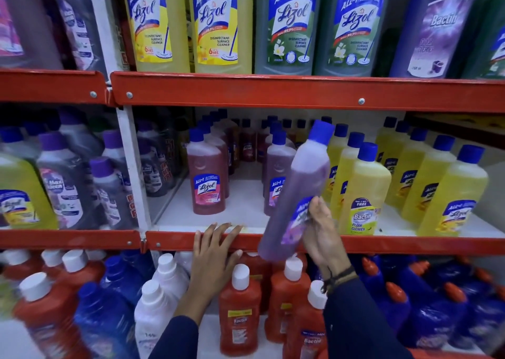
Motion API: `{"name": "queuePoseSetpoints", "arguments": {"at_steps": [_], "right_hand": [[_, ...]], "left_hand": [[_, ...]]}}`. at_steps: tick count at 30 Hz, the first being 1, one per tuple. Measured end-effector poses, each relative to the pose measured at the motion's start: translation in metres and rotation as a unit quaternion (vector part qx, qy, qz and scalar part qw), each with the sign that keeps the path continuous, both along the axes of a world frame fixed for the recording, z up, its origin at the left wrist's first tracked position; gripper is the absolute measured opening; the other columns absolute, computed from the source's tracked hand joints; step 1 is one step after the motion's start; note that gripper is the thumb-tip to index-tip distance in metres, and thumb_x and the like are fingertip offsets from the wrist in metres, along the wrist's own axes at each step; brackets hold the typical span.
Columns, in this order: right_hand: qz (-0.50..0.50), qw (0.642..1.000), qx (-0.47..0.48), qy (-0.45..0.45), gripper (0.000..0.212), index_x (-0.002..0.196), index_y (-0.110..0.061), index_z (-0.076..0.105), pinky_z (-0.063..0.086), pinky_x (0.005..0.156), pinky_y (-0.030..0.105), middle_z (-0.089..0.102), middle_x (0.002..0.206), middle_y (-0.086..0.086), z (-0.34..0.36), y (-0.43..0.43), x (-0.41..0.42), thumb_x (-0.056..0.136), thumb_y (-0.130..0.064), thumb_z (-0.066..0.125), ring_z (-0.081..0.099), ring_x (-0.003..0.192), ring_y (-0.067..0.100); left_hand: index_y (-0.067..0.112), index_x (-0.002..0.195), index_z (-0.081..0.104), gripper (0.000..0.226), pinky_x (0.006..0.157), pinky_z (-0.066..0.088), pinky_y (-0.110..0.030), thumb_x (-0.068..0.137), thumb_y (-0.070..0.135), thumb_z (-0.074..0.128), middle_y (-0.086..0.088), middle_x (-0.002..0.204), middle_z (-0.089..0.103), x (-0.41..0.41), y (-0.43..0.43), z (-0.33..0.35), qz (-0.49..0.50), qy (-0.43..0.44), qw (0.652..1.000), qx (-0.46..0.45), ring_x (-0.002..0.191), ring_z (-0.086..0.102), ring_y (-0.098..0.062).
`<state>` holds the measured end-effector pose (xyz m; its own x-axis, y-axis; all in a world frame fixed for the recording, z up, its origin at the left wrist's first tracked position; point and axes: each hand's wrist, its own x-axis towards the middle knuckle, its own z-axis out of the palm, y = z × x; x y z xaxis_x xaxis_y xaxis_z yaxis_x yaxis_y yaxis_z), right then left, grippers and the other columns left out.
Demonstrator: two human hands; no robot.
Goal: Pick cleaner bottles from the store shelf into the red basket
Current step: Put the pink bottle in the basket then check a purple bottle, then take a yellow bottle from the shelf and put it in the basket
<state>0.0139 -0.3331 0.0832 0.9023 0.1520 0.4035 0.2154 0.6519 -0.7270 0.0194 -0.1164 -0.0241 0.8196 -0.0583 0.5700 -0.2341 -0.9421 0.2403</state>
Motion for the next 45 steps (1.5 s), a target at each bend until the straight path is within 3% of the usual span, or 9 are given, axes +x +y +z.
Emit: {"name": "queuePoseSetpoints", "arguments": {"at_steps": [6,11,17,25,31,36,38,41,45], "right_hand": [[-0.120,0.983,-0.141,-0.019,0.104,0.135,-0.014,0.039,0.058,0.073,0.028,0.067,0.115,0.003,0.018,-0.008,0.030,0.049,-0.045,0.088,0.068,0.097,0.014],[-0.153,0.968,-0.201,0.000,0.073,0.134,-0.016,0.040,0.059,0.073,0.029,0.062,0.125,0.011,-0.002,-0.006,0.048,0.069,-0.024,0.071,0.069,0.095,0.012],[-0.154,0.963,-0.218,0.029,0.070,0.132,-0.018,0.041,0.059,0.080,0.038,0.064,0.118,0.004,-0.018,-0.001,0.058,0.069,-0.028,0.069,0.070,0.093,0.014],[-0.164,0.950,-0.267,0.008,0.031,0.108,-0.034,0.052,0.060,0.074,0.030,0.067,0.108,0.001,-0.022,-0.001,0.055,0.082,-0.023,0.064,0.071,0.086,0.010],[-0.226,0.886,-0.401,-0.053,0.071,0.141,-0.023,0.030,0.044,0.095,0.024,0.050,0.134,-0.002,-0.019,-0.019,0.016,0.081,-0.029,0.069,0.051,0.120,0.010],[-0.391,0.858,-0.303,-0.140,0.047,0.121,-0.021,0.050,0.048,0.094,0.029,0.062,0.117,0.001,-0.013,-0.081,-0.024,0.080,-0.036,0.065,0.059,0.110,0.012],[-0.438,0.848,-0.277,-0.109,0.055,0.125,-0.020,0.046,0.046,0.098,0.032,0.057,0.123,0.004,-0.011,-0.111,-0.011,0.077,-0.039,0.065,0.055,0.113,0.015],[-0.396,0.851,-0.343,-0.038,0.078,0.137,-0.027,0.030,0.039,0.100,0.029,0.041,0.137,0.000,-0.009,-0.142,0.016,0.072,-0.044,0.070,0.045,0.123,0.015],[-0.230,0.900,-0.369,-0.006,0.065,0.132,-0.020,0.032,0.053,0.075,0.017,0.055,0.120,-0.003,-0.011,-0.158,0.044,0.080,-0.010,0.070,0.058,0.110,0.018]], "left_hand": [[0.039,0.136,0.028,0.049,0.112,0.001,-0.046,0.088,0.047,0.035,0.002,0.140,0.043,-0.001,0.000,0.000,-0.009,-0.002,1.000,-0.004,0.134,0.025,-0.024],[0.038,0.136,0.029,0.050,0.112,0.002,-0.049,0.088,0.047,0.034,0.000,0.141,0.042,0.000,0.000,0.001,-0.009,0.006,1.000,-0.003,0.136,0.024,-0.026],[0.039,0.137,0.027,0.050,0.111,-0.004,-0.047,0.088,0.048,0.034,0.001,0.143,0.040,0.002,0.001,-0.001,-0.014,0.005,1.000,-0.007,0.138,0.016,-0.023],[0.038,0.136,0.027,0.052,0.111,-0.007,-0.045,0.086,0.049,0.036,0.000,0.143,0.040,0.001,-0.002,0.000,-0.006,0.011,1.000,-0.006,0.137,0.014,-0.021],[0.023,0.132,0.035,0.062,0.107,0.018,-0.059,0.078,0.051,0.049,-0.016,0.132,0.051,-0.001,-0.014,0.004,0.038,0.013,0.998,0.043,0.129,0.037,-0.041],[0.009,0.132,0.038,0.071,0.105,0.023,-0.057,0.080,0.057,0.035,-0.029,0.137,0.042,0.001,-0.041,0.004,0.047,0.017,0.998,0.038,0.131,0.030,-0.048],[0.009,0.132,0.037,0.071,0.105,0.024,-0.057,0.079,0.057,0.036,-0.029,0.137,0.041,0.001,-0.056,0.004,0.038,0.018,0.998,0.050,0.131,0.031,-0.048],[0.010,0.131,0.038,0.070,0.106,0.023,-0.058,0.079,0.056,0.038,-0.030,0.137,0.041,0.002,-0.070,0.004,0.047,0.021,0.998,0.048,0.130,0.030,-0.048],[0.012,0.132,0.037,0.068,0.106,0.024,-0.058,0.078,0.055,0.039,-0.029,0.138,0.039,0.002,-0.070,0.003,0.062,0.020,0.997,0.049,0.129,0.030,-0.047]]}}
